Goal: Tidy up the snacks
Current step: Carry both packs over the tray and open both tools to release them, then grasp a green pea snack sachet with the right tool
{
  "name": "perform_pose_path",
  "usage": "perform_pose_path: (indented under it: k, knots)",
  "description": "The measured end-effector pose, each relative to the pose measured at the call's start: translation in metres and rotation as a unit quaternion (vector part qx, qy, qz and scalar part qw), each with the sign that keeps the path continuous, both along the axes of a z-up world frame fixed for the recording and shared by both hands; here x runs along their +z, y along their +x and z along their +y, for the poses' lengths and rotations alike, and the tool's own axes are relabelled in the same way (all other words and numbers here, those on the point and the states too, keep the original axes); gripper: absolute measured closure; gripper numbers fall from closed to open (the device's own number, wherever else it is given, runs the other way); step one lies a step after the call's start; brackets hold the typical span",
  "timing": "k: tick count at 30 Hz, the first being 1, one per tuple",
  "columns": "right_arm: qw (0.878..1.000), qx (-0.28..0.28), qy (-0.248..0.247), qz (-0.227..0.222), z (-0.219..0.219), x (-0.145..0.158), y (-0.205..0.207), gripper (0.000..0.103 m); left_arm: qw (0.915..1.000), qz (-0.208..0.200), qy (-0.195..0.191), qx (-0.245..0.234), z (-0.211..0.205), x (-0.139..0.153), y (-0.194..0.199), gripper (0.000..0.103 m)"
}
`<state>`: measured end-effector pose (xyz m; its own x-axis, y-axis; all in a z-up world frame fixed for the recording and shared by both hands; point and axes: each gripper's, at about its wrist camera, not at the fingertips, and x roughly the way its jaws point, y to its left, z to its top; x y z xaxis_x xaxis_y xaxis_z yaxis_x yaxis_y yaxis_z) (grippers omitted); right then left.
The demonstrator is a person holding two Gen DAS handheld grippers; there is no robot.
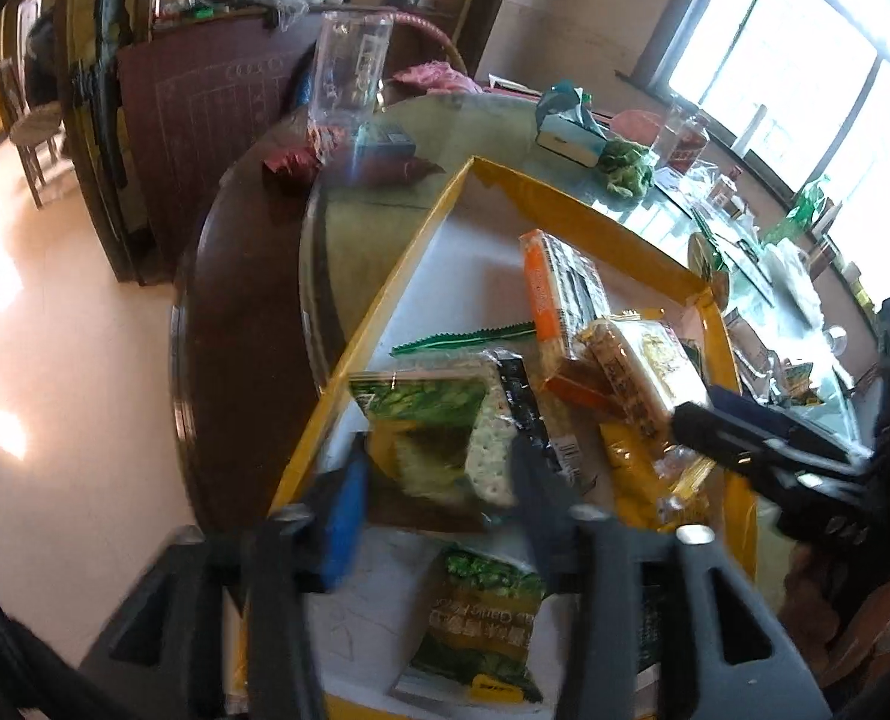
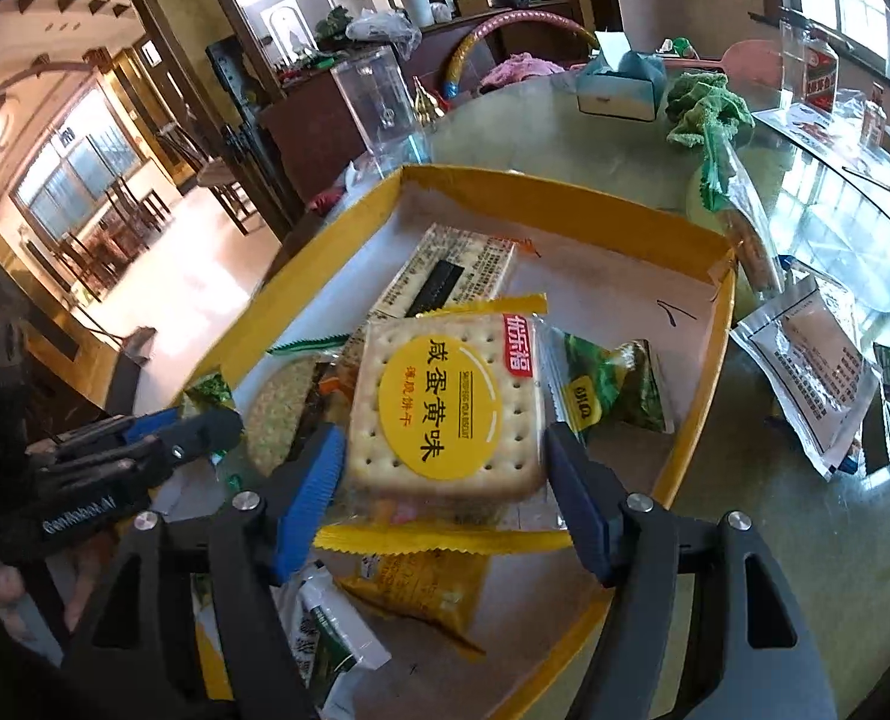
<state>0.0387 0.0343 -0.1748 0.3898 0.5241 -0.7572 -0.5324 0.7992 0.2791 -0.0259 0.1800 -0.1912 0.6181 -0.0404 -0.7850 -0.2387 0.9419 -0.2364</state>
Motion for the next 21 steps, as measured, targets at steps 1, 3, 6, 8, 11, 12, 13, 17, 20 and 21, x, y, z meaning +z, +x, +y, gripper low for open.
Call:
perform_pose_path:
  k: [1,3,6,8,11,12,13,17,20,21]
  knots:
    - [1.0,-0.002,0.006,-0.003,-0.004,0.004,-0.003,0.028,1.0,-0.007,0.002,0.002,0.0,0.002,-0.003,0.044]
    - [1.0,-0.005,0.019,-0.015,-0.012,0.012,-0.009,0.026,0.9999,-0.012,0.002,0.012,-0.002,0.007,-0.01,0.041]
    - [0.999,-0.011,0.032,-0.022,-0.023,0.02,-0.017,0.026,0.999,-0.024,0.025,0.027,-0.01,0.016,-0.024,0.041]
    - [0.999,-0.015,0.038,-0.031,-0.034,0.026,-0.024,0.026,0.9979,-0.038,0.042,0.031,-0.018,0.024,-0.029,0.04]
    - [0.998,-0.028,0.043,-0.042,-0.058,0.029,-0.034,0.026,0.9971,-0.069,0.028,0.017,-0.039,0.039,-0.039,0.034]
    - [0.998,-0.034,0.046,-0.039,-0.068,0.028,-0.036,0.026,0.9967,-0.079,0.019,0.006,-0.047,0.042,-0.04,0.03]
    - [0.997,-0.041,0.053,-0.034,-0.08,0.027,-0.037,0.026,0.9963,-0.085,0.012,-0.005,-0.054,0.044,-0.04,0.028]
    - [0.994,-0.077,0.069,-0.025,-0.124,0.022,-0.041,0.026,0.9941,-0.091,-0.008,-0.059,-0.094,0.048,-0.03,0.027]
    - [0.992,-0.106,0.07,-0.017,-0.16,0.019,-0.038,0.026,0.9928,-0.084,-0.028,-0.08,-0.119,0.047,-0.021,0.027]
    - [0.99,-0.119,0.07,-0.013,-0.174,0.018,-0.036,0.026,0.9915,-0.08,-0.039,-0.095,-0.129,0.046,-0.015,0.027]
